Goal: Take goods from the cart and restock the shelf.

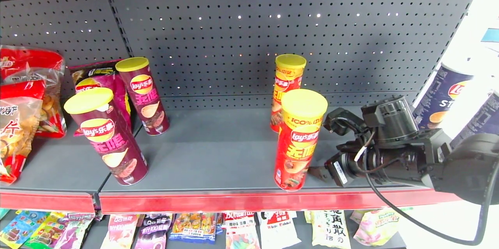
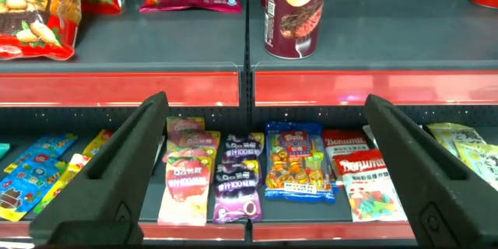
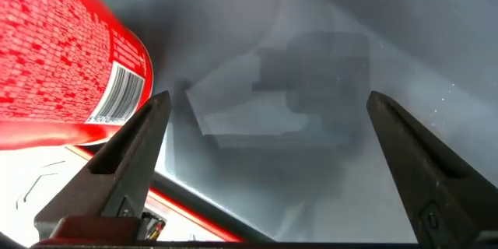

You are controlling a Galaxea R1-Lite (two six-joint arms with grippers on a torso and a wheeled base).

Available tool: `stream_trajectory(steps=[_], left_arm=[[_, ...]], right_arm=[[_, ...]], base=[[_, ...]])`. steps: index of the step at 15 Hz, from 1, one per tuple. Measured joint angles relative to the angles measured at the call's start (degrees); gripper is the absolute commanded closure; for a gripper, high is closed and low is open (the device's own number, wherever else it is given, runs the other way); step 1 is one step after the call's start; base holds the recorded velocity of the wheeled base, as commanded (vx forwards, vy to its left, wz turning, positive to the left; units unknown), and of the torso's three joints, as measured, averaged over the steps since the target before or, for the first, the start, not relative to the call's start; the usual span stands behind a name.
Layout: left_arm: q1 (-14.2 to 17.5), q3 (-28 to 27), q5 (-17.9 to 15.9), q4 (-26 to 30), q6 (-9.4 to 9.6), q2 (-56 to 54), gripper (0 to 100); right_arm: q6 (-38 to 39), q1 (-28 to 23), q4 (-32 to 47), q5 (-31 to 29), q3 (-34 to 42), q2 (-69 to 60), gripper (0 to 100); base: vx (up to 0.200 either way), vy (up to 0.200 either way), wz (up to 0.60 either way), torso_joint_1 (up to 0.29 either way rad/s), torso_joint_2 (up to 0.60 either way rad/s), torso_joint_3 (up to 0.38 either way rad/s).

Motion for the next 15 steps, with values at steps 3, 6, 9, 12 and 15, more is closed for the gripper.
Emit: stream_trajectory(steps=[3,6,9,12,15], left_arm=[[0.0,0.0,0.0,-0.02,0.0,0.0,0],[0.0,0.0,0.0,-0.02,0.0,0.0,0],[0.0,0.0,0.0,-0.02,-0.02,0.0,0],[0.0,0.0,0.0,0.0,0.0,0.0,0],[0.0,0.0,0.0,0.0,0.0,0.0,0]], right_arm=[[-0.22,0.17,0.0,0.07,-0.02,-0.05,0],[-0.46,0.3,0.07,0.11,0.0,-0.16,0],[-0.44,0.95,0.12,0.05,0.04,-0.16,0],[-0.46,1.39,0.12,0.02,-0.29,-0.11,0],[-0.46,1.74,0.1,-0.01,-0.35,-0.07,0]], base=[[0.0,0.0,0.0,0.0,0.0,0.0],[0.0,0.0,0.0,0.0,0.0,0.0],[0.0,0.0,0.0,0.0,0.0,0.0],[0.0,0.0,0.0,0.0,0.0,0.0],[0.0,0.0,0.0,0.0,0.0,0.0]])
